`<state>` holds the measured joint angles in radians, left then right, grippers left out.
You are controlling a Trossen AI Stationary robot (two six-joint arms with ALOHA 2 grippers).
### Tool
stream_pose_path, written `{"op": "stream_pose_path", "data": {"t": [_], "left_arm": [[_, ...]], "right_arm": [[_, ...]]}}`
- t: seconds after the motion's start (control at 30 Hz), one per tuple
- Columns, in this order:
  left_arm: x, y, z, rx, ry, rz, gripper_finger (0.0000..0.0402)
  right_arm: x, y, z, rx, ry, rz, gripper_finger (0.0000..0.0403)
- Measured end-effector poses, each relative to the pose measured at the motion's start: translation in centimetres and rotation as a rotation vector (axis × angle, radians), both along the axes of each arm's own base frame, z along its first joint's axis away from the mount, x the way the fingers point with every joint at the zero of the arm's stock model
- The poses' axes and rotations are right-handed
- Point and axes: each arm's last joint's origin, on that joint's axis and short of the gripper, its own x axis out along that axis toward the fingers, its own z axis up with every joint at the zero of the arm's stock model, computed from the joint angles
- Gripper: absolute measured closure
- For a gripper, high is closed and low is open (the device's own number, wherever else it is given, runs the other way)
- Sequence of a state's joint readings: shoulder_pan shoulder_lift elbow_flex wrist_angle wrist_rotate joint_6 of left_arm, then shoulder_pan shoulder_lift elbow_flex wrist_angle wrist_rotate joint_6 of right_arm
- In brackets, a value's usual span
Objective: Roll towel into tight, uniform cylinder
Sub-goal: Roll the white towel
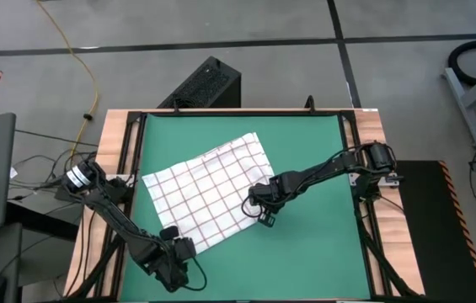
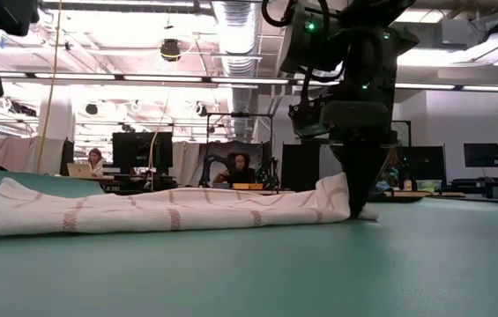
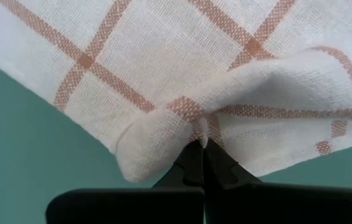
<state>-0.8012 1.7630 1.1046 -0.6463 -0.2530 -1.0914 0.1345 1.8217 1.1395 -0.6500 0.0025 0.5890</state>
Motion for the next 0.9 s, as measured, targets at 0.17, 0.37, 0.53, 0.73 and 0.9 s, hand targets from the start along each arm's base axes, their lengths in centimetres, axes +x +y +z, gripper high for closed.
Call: {"op": "stream_pose_path", "data": {"t": [0.17, 0.37, 0.53, 0.73, 0.9], "left_arm": [[0.0, 0.2, -0.8, 0.063, 0.025, -0.041, 0.0227], [0.1, 0.3, -2.1, 0.092, 0.071, -0.085, 0.0228], [0.5, 0.1, -3.2, 0.079, 0.113, -0.117, 0.0229], [0.5, 0.4, -3.6, 0.041, 0.192, -0.091, 0.0301], [0.4, 0.8, -3.6, 0.035, 0.227, -0.045, 0.0391]], "right_arm": [[0.0, 0.0, 0.0, -0.002, 0.001, 0.013, 0.0398], [-0.2, 0.0, 0.0, -0.004, 0.02, 0.022, 0.0398], [-0.3, 0.0, 0.0, -0.006, 0.033, 0.024, 0.0398], [-0.4, 0.1, 0.0, -0.006, 0.035, 0.027, 0.0398], [-0.5, 0.0, 0.1, -0.008, 0.042, 0.027, 0.0399]]}}
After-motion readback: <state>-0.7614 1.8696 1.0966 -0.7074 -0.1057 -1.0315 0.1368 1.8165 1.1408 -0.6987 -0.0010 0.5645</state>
